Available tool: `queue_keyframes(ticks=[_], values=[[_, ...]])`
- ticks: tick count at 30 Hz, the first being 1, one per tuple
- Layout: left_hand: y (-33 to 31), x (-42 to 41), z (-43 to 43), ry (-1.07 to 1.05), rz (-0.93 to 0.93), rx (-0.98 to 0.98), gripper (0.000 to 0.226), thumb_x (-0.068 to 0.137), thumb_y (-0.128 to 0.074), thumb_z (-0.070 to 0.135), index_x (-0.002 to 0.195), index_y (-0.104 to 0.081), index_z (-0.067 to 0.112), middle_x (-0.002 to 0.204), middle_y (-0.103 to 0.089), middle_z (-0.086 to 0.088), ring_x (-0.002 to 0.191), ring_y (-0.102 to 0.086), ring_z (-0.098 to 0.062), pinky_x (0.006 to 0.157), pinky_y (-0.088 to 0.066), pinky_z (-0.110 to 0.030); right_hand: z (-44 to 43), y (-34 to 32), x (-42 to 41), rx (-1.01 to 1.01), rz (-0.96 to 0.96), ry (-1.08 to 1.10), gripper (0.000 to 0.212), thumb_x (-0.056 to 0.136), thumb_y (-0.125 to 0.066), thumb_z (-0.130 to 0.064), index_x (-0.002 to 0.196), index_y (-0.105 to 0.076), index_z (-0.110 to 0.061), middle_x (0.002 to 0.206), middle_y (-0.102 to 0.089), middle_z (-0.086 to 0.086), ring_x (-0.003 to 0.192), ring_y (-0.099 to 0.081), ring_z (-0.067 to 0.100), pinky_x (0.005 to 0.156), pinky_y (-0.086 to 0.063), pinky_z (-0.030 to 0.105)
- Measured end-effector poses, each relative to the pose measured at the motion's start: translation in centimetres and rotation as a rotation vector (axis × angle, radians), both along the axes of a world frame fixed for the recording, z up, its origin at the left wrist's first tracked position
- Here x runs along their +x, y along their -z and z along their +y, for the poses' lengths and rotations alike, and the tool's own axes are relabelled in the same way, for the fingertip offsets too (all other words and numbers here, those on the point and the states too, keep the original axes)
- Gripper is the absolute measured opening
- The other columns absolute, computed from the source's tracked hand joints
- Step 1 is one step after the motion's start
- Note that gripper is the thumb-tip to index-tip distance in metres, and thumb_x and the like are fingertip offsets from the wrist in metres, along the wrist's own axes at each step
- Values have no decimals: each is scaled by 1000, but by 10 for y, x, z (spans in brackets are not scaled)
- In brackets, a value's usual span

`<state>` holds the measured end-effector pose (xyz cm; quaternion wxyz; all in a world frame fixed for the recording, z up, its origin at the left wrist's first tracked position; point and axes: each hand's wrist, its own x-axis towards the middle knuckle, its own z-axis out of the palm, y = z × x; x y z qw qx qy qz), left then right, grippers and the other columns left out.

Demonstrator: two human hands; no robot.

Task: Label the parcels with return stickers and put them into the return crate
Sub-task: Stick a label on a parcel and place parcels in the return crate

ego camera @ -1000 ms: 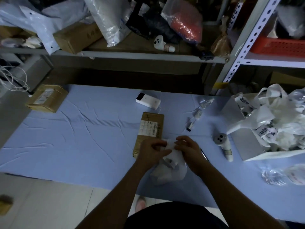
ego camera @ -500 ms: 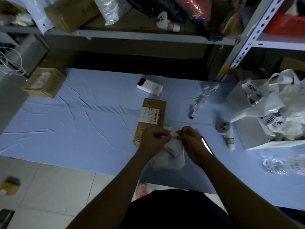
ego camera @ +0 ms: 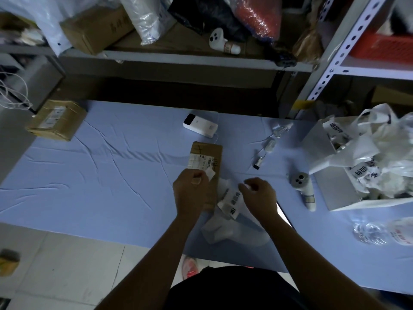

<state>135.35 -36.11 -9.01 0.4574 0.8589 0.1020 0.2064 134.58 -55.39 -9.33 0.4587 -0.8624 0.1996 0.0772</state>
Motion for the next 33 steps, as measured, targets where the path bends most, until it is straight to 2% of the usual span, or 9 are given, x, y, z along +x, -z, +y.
queue_keyframes(ticks=[4, 9, 11, 15, 20, 24, 27, 30, 33], values=[[-11, -1, 2, 208, -403, 473, 22, 76, -87, 15, 83, -74, -2, 84, -74, -18, 76, -74, -31, 58, -61, -38, 38, -44, 23, 710, 138, 74, 27, 94, -72, -30, 116, -63, -17, 94, -77, 15, 86, -76, 26, 69, -60, 29], [5, -2, 28, 337, -415, 562, 42, 79, -82, 37, 99, -74, 1, 99, -75, -16, 88, -74, -31, 70, -62, -41, 52, -46, 34, 772, 115, 112, 35, 88, -72, 1, 116, -61, -15, 102, -75, 18, 90, -77, 24, 70, -60, 24], [6, -4, 38, 352, -253, 344, 55, 77, -84, 43, 115, -68, 6, 106, -74, -12, 96, -73, -24, 77, -60, -34, 54, -42, 32, 774, 79, 85, 34, 89, -71, 1, 117, -61, -14, 103, -76, 18, 93, -77, 22, 76, -62, 27], [-12, -1, 45, 189, 356, -556, 49, 76, -88, 23, 121, -67, 24, 102, -78, 3, 96, -74, -12, 76, -60, -21, 60, -28, 28, 804, 100, 106, 33, 88, -73, 1, 117, -63, -11, 107, -76, 17, 96, -76, 24, 85, -62, 35], [-7, 9, 59, 152, 442, -733, 36, 81, -82, 2, 113, -71, 12, 93, -78, -8, 87, -77, -21, 74, -63, -34, 75, -8, 19, 670, 104, 99, 30, 84, -80, -5, 109, -66, -14, 108, -75, 11, 98, -74, 23, 84, -63, 35], [10, 18, 65, 257, 323, -273, 29, 78, -82, 1, 104, -73, 10, 83, -74, -2, 76, -72, -9, 69, -56, -17, 88, 10, 17, 169, -13, -19, 25, 82, -83, -21, 101, -65, -22, 103, -73, -4, 91, -71, 12, 74, -61, 28], [26, 22, 66, 348, 248, 28, 21, 81, -80, 8, 100, -73, 12, 88, -72, 0, 79, -67, -9, 75, -55, -19, 99, 10, 19, -88, -94, -135, 22, 87, -77, -22, 106, -66, -20, 103, -68, -10, 96, -64, 8, 77, -51, 18], [33, 24, 66, 407, 223, 125, 15, 85, -77, 9, 100, -76, 11, 96, -71, -6, 90, -67, -17, 83, -51, -18, 103, 12, 23, -178, -132, -158, 20, 85, -77, -21, 102, -67, -18, 103, -74, 0, 96, -70, 16, 76, -55, 23], [37, 24, 69, 483, 233, 120, 14, 87, -75, 5, 100, -78, 9, 101, -70, -10, 99, -66, -21, 87, -39, 0, 105, 17, 19, -215, -139, -135, 21, 84, -77, -25, 101, -66, -19, 98, -74, -1, 89, -70, 17, 78, -60, 32]])
